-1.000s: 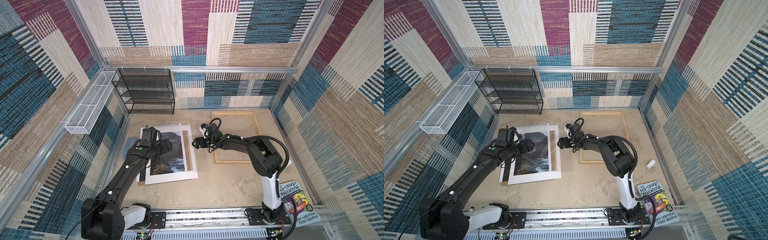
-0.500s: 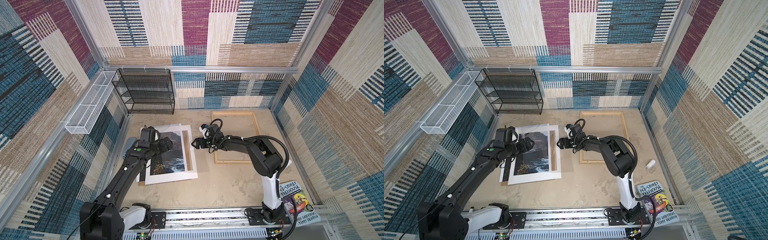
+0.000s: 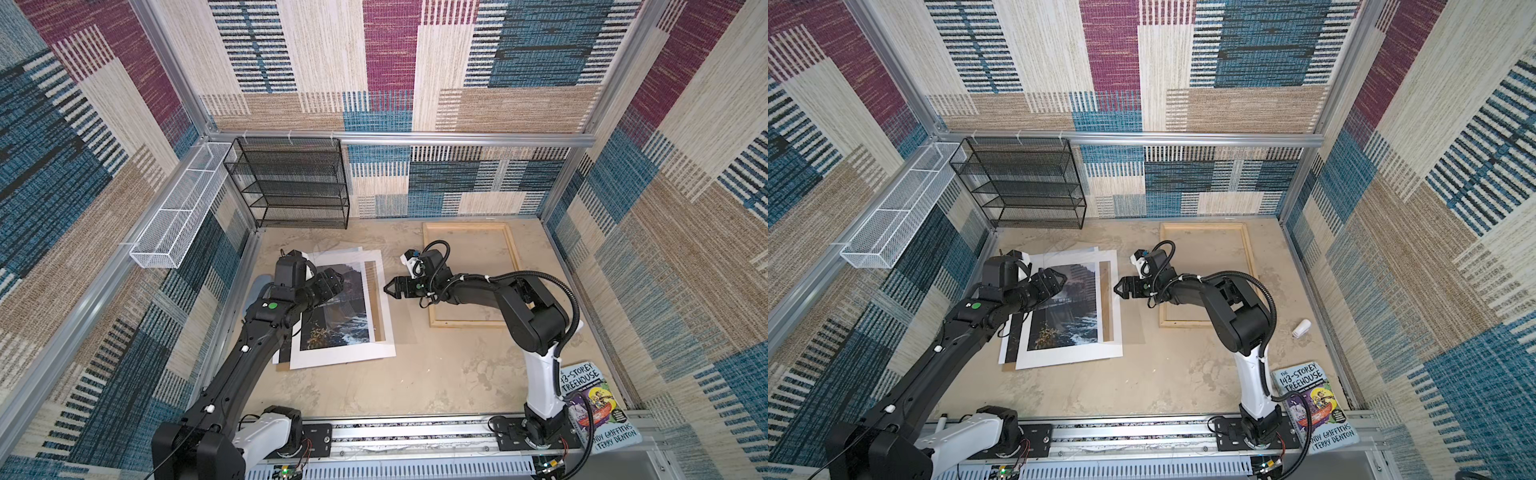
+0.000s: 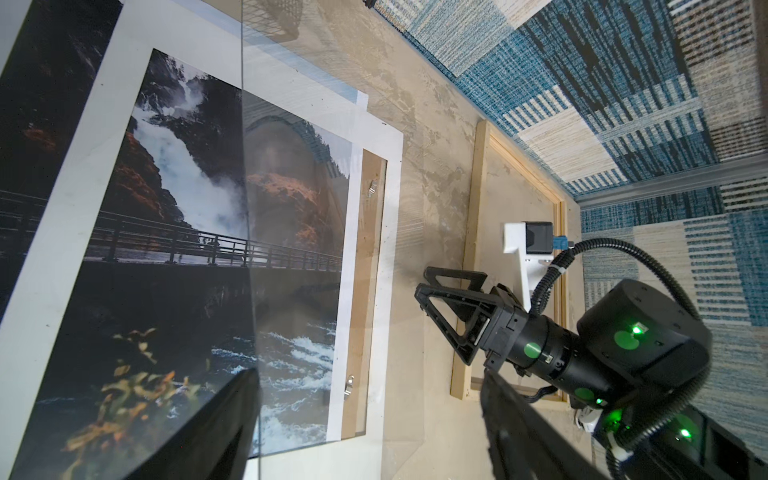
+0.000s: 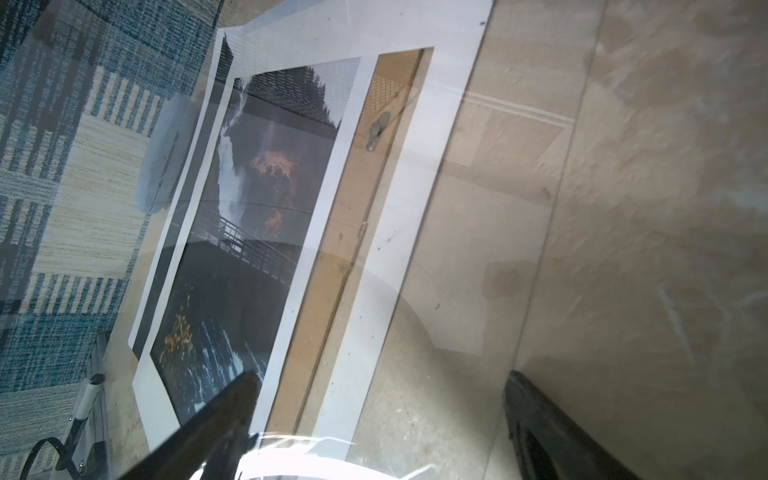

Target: Put the photo into the frame

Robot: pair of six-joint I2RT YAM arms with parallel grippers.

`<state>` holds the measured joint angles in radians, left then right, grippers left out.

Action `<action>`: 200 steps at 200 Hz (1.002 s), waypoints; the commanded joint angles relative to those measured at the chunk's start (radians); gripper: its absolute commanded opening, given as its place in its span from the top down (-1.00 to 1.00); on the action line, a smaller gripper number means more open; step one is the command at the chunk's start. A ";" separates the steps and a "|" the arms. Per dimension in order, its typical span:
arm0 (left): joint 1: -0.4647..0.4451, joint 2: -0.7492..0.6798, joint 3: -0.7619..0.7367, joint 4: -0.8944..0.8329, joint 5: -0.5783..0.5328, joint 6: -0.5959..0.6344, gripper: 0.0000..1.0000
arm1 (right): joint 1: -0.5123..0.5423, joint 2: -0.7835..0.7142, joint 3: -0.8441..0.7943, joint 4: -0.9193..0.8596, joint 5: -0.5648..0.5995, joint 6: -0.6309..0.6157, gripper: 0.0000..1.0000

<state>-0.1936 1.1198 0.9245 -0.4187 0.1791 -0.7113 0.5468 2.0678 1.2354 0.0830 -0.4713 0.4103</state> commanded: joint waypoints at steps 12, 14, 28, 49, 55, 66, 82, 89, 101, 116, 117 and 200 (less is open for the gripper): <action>-0.001 -0.005 0.007 -0.012 0.002 -0.053 -0.71 | 0.002 0.008 -0.017 -0.111 -0.085 0.047 -0.88; 0.000 -0.005 0.008 -0.011 0.003 -0.053 -0.71 | 0.002 0.008 -0.017 -0.110 -0.085 0.047 -0.88; 0.000 -0.005 0.006 -0.006 0.009 -0.067 -0.70 | 0.001 0.008 -0.020 -0.102 -0.092 0.051 -0.88; 0.000 -0.005 0.001 0.026 0.036 -0.091 -0.66 | -0.003 0.011 -0.027 -0.087 -0.111 0.060 -0.88; 0.000 -0.004 0.000 0.032 0.044 -0.096 -0.65 | -0.004 0.011 -0.030 -0.083 -0.116 0.062 -0.87; 0.000 -0.005 0.001 0.044 0.054 -0.102 -0.63 | -0.007 0.011 -0.034 -0.077 -0.124 0.066 -0.87; 0.000 -0.006 0.001 0.054 0.065 -0.103 -0.62 | -0.010 0.008 -0.039 -0.069 -0.130 0.070 -0.87; 0.000 -0.005 -0.001 0.061 0.074 -0.100 -0.61 | -0.011 0.008 -0.042 -0.068 -0.133 0.071 -0.87; 0.000 -0.001 0.003 0.061 0.082 -0.094 -0.58 | -0.013 0.008 -0.045 -0.066 -0.136 0.071 -0.86; 0.000 0.003 0.005 0.051 0.083 -0.088 -0.56 | -0.012 0.007 -0.049 -0.060 -0.138 0.075 -0.86; 0.000 0.003 0.004 0.051 0.083 -0.086 -0.56 | -0.013 0.007 -0.049 -0.060 -0.138 0.075 -0.86; 0.000 -0.014 0.034 -0.005 0.070 -0.031 -0.44 | -0.013 -0.009 -0.068 -0.050 -0.132 0.084 -0.85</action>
<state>-0.1940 1.1126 0.9409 -0.4030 0.2607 -0.7815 0.5308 2.0541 1.1770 0.1448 -0.6090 0.4625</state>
